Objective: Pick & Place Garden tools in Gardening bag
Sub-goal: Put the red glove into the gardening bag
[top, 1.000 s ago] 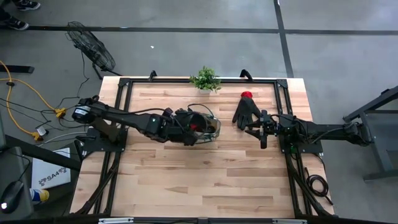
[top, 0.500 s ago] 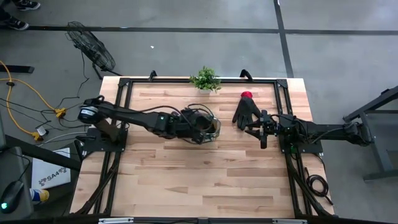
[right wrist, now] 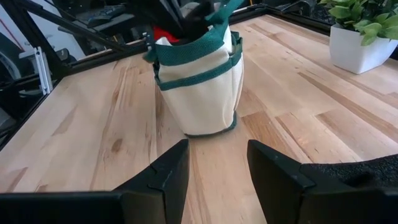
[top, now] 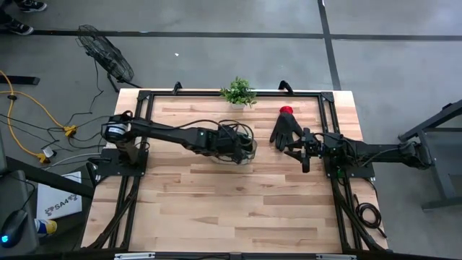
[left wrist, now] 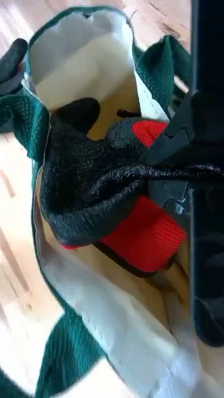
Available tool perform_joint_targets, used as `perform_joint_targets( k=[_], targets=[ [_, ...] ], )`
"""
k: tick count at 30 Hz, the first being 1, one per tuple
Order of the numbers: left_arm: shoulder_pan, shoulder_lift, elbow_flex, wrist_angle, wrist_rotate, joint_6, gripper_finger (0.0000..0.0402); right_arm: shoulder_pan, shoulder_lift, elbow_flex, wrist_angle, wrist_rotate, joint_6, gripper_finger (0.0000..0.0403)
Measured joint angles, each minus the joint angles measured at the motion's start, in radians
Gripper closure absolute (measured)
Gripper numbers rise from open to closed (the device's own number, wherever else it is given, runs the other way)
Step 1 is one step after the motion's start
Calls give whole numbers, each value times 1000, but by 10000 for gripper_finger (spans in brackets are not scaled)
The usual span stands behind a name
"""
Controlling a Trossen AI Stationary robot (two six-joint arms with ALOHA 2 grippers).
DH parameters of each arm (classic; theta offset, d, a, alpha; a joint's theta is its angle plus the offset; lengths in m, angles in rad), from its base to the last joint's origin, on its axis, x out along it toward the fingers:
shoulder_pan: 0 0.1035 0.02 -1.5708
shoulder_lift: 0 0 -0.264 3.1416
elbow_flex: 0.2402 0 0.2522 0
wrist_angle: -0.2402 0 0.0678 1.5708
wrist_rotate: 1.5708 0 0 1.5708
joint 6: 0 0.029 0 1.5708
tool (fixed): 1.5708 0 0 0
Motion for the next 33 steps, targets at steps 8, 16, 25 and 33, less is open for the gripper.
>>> perform_joint_targets(
  k=[8, 16, 25, 33],
  targets=[
    [24, 62, 0, 3, 55, 0, 396, 0, 1, 0, 1, 0, 0, 249],
    [38, 96, 1, 3, 75, 1, 396, 0, 1, 0, 1, 0, 0, 249],
    [57, 97, 1, 3, 84, 6, 396, 0, 1, 0, 1, 0, 0, 249],
    [90, 94, -1, 88, 153, 31, 396, 0, 1, 0, 1, 0, 0, 249]
  ],
)
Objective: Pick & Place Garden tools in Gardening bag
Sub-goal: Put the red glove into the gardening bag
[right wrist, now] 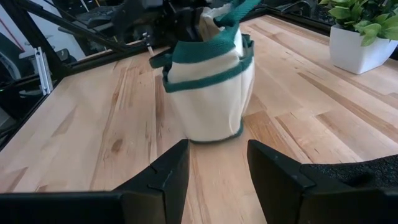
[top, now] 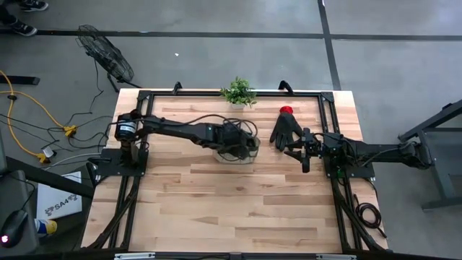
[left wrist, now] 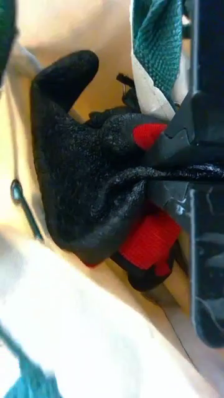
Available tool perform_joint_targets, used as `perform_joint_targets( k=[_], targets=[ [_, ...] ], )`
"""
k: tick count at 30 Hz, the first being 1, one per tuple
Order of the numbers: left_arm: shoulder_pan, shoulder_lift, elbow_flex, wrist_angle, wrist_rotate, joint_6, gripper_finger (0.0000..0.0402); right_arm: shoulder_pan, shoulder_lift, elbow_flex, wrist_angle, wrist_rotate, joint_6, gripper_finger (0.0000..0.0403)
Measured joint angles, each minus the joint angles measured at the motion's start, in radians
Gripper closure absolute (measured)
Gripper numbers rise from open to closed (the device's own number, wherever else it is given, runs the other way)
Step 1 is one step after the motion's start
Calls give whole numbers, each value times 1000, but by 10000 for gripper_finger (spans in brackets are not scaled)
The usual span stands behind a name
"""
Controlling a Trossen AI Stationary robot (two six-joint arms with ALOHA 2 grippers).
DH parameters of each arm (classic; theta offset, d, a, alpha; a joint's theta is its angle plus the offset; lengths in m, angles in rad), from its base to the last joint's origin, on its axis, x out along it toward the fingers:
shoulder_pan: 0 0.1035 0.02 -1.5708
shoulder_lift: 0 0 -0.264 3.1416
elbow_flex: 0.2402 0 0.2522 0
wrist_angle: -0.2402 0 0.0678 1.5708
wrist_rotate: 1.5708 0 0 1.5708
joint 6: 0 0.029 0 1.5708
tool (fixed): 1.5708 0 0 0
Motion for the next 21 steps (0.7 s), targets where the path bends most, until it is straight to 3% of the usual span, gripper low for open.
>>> perform_joint_targets(
  k=[7, 13, 21],
  targets=[
    [-2, -56, 0, 6, 13, 29, 396, 0, 0, 0, 0, 0, 0, 249],
    [-2, -112, 0, 2, -43, 52, 396, 0, 0, 0, -2, 0, 0, 249],
    [21, -84, 1, -65, -106, 59, 396, 0, 0, 0, 0, 0, 0, 249]
  ],
)
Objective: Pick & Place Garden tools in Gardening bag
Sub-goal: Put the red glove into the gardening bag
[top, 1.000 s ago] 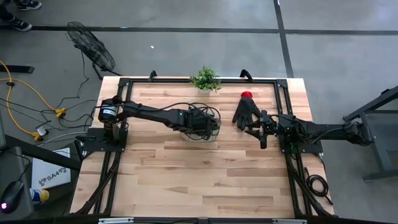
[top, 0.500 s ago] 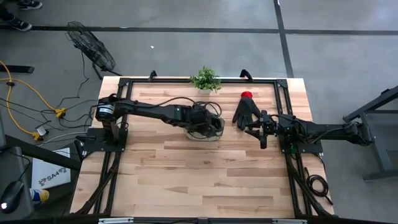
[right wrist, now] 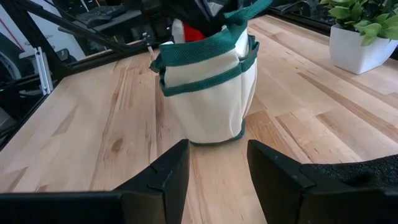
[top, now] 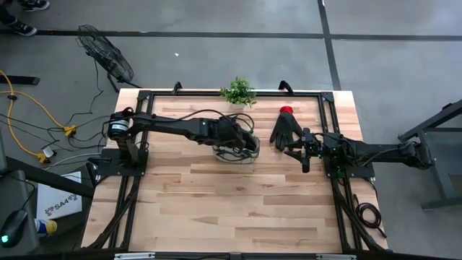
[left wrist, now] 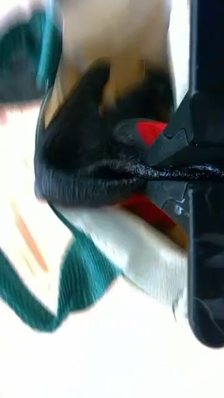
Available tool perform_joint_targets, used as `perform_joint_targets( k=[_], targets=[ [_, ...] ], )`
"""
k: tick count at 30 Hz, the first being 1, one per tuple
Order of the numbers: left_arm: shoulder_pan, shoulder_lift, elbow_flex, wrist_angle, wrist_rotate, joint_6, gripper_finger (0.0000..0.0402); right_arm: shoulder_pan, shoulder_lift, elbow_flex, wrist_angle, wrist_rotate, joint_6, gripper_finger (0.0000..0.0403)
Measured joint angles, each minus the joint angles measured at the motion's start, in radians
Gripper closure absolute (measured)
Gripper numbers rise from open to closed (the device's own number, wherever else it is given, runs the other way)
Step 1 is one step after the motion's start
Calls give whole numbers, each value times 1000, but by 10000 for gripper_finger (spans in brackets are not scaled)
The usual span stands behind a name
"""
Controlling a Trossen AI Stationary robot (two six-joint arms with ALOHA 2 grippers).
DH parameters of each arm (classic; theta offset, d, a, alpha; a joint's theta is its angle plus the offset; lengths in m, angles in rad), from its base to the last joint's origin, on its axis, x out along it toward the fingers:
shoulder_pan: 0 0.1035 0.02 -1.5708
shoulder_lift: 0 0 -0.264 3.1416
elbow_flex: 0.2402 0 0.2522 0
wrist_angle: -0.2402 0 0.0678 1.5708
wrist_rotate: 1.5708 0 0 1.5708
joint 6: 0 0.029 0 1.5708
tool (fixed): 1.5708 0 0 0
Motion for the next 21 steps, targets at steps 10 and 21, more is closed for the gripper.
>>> perform_joint_targets(
  k=[10, 21],
  targets=[
    [2, 21, 1, -2, 8, -2, 396, 0, 0, 0, 0, 0, 0, 249],
    [-3, 87, 2, -4, 18, 1, 396, 0, 0, 0, -2, 0, 0, 249]
  ],
)
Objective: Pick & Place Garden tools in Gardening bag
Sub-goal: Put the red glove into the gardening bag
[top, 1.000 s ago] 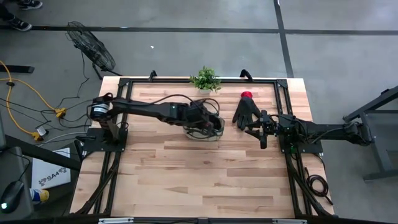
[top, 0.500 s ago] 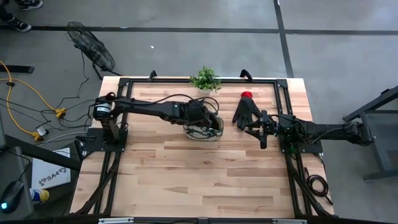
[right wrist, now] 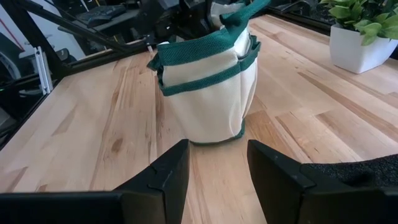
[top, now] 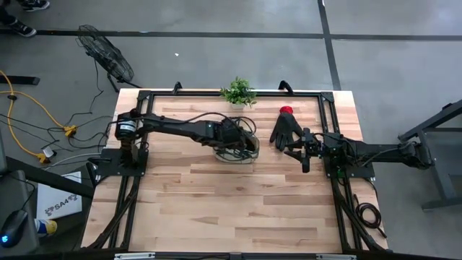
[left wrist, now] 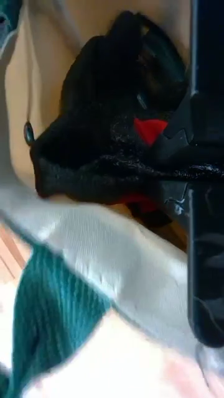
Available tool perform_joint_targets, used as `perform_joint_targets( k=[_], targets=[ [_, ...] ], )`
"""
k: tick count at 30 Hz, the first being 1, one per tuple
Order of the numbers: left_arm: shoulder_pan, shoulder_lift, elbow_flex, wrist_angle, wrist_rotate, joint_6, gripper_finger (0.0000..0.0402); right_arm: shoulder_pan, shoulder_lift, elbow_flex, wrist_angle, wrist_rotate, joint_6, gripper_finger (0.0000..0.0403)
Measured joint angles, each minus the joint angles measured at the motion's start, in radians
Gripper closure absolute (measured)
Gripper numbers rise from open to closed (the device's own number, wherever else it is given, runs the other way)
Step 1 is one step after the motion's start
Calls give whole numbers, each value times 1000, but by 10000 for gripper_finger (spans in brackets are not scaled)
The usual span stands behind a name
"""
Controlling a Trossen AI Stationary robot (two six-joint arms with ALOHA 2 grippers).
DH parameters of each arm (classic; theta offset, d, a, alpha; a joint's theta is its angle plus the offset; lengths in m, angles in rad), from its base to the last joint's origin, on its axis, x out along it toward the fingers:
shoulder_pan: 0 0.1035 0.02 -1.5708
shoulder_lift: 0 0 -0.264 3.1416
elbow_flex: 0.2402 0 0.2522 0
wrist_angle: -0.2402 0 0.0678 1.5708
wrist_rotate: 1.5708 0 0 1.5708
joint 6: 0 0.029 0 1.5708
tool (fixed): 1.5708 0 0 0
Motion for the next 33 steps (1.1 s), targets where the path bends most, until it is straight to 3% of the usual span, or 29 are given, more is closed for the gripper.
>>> perform_joint_targets(
  k=[23, 33],
  targets=[
    [-2, 65, 0, -11, 1, 19, 395, 0, 5, 0, 1, 0, 0, 249],
    [-2, 65, 0, -6, 6, 26, 341, 0, 5, 0, 2, 0, 0, 249]
  ],
)
